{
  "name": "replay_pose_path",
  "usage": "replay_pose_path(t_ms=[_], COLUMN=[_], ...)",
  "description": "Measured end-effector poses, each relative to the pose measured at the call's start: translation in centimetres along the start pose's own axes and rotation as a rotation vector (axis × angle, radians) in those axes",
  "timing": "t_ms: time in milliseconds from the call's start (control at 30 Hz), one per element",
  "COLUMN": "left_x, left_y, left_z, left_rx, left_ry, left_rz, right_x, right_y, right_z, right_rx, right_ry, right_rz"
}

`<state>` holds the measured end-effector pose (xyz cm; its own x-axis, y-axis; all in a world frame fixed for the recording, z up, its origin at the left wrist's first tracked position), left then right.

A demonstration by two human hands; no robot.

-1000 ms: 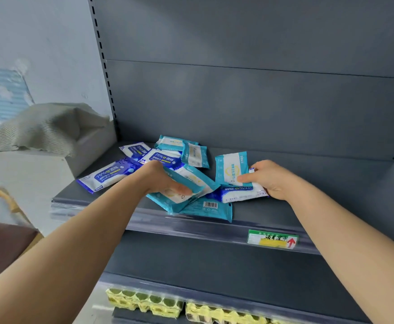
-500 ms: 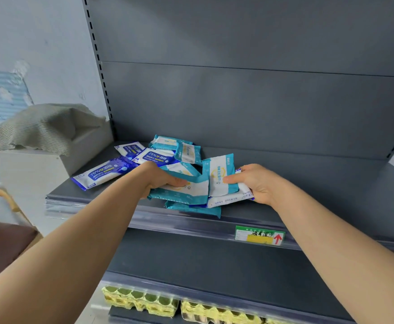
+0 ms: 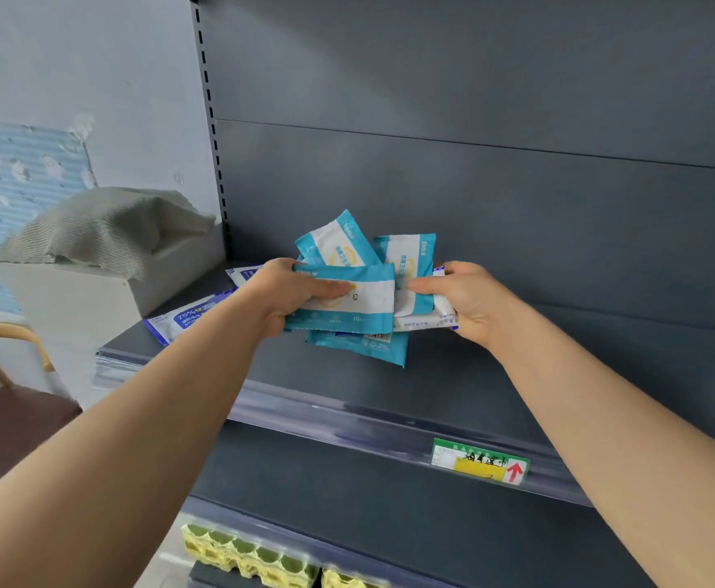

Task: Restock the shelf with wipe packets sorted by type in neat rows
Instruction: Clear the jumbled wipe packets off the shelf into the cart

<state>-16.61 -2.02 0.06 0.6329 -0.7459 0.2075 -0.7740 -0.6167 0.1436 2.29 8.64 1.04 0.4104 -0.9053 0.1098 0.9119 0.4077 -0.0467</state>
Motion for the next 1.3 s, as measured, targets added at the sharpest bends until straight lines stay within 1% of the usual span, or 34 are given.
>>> replay_pose_path(t_ms=[133, 267, 333, 467, 533, 600, 733, 833, 900, 1033, 1167, 1300], left_x=[-3.7, -7.6, -9.2, -11.2, -11.8, -11.8, -11.7, -11.2, -10.5, -9.1, -7.8, -5.8], left_y=[3.2, 5.5, 6.3, 6.8, 6.6, 6.3, 6.4, 6.2, 5.7, 5.5, 4.7, 2.0], left_z=[-0.3, 0.5, 1.0, 1.1, 0.7, 0.7, 1.4, 1.3, 1.2, 0.7, -0.7, -2.2], left_rx=[0.024, 0.004, -0.067, -0.342, -0.38, -0.379, -0.267, -0.143, -0.031, 0.102, 0.228, 0.239], left_ry=[0.034, 0.071, 0.06, 0.006, -0.014, 0.0, 0.072, 0.029, 0.007, -0.056, -0.125, -0.2], left_rz=[-0.025, -0.044, -0.077, -0.088, -0.053, -0.005, 0.066, 0.118, 0.17, 0.221, 0.287, 0.356], right_x=[-3.4, -6.6, -7.8, -9.0, -9.3, -9.1, -8.3, -7.7, -7.0, -4.6, -2.0, 0.5], right_y=[-4.2, -7.8, -9.0, -9.8, -9.8, -10.0, -10.5, -10.7, -10.4, -9.4, -8.0, -5.7], right_z=[0.2, -1.4, -2.4, -3.6, -4.0, -4.3, -4.6, -4.6, -4.3, -3.5, -1.6, 0.1], right_rx=[-0.007, 0.031, 0.075, 0.234, 0.245, 0.205, 0.085, 0.033, -0.001, -0.054, -0.173, -0.196], right_ry=[0.024, -0.006, -0.017, 0.004, -0.014, -0.045, -0.117, -0.112, -0.088, -0.036, 0.031, 0.103], right_rz=[-0.016, -0.041, -0.066, -0.121, -0.127, -0.124, -0.121, -0.126, -0.151, -0.218, -0.218, -0.27])
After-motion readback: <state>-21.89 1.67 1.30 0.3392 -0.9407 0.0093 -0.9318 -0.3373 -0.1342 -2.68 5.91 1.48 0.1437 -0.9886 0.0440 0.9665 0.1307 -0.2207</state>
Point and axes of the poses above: each hand's wrist, its own x-axis away from the middle knuckle, its own y-axis out of the back of the hand, z = x × y, the point moved 5 cm from there along -x, towards the middle knuckle, and after that the axes turned 8 degrees about -z, right-handed, at the moved point
